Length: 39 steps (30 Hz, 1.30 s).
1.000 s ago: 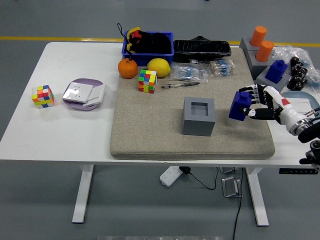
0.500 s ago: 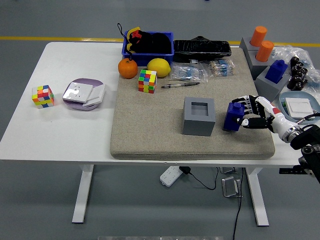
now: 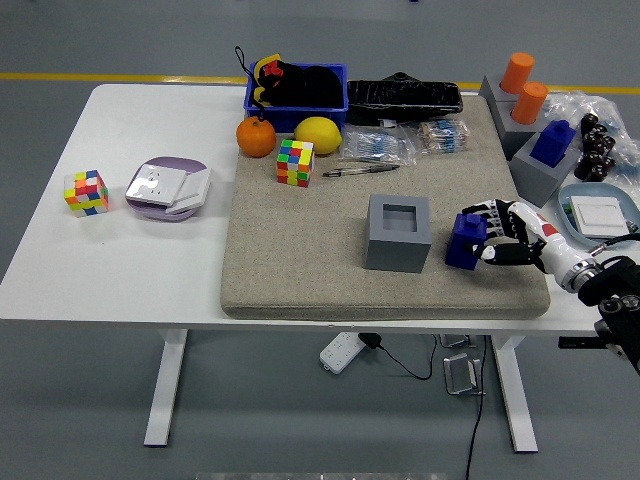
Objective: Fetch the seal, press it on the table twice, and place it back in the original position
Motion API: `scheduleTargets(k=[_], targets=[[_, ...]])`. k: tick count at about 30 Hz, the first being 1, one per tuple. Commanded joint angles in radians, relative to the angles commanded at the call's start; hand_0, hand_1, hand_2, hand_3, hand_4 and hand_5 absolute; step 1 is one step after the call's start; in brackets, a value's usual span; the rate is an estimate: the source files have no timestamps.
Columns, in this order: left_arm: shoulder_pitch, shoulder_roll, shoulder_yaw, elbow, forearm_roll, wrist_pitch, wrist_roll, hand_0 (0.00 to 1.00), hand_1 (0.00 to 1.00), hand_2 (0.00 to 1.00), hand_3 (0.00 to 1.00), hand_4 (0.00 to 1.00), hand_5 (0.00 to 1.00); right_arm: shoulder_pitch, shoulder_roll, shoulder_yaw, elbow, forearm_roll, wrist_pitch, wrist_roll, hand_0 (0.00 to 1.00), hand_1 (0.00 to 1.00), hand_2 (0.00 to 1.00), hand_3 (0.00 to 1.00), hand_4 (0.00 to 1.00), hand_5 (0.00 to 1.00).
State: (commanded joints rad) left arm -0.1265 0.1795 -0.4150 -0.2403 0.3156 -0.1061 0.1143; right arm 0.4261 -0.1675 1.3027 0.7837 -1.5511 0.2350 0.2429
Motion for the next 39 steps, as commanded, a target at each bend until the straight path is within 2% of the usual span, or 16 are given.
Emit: scheduleTargets(k=[4,14,20,31,39], targets=[[0.0,0.0,0.003,0.001,-0.002,0.0,0.001,0.815,0.817,0.787,0.836,0.8,0.409,0.0,-0.006,0.004,0.012,0.0,0.003,-0.001,0.512,0.398,0.396,0.436,0.683,0.002],[-0.002,0.004,-0.001,0.001,-0.001,-0.001,0.0,0.815,0.817,0.787,0.836,0.801,0.408,0.028,-0.027,0.059,0.13,0.008,0.019,-0.004,0.513,0.397,0.393,0.433,0.684,0.002],[-0.001,0.003,0.003,0.001,-0.004,-0.001,0.001,0.815,0.817,0.788,0.836,0.801,0.408,0.051,-0.025,0.064,0.173,0.012,0.026,-0.006,0.513,0.397,0.392,0.431,0.684,0.002],[-0.001,0.007,0.005,0.002,-0.006,-0.001,0.001,0.817,0.817,0.787,0.834,0.801,0.409,0.083,-0.015,-0.012,0.215,0.065,0.041,-0.016,0.512,0.397,0.391,0.428,0.684,0.002],[-0.002,0.006,0.007,0.001,-0.006,-0.002,0.001,0.815,0.817,0.787,0.836,0.801,0.409,0.1,-0.002,-0.069,0.212,0.083,0.044,-0.016,0.511,0.396,0.391,0.427,0.684,0.002]])
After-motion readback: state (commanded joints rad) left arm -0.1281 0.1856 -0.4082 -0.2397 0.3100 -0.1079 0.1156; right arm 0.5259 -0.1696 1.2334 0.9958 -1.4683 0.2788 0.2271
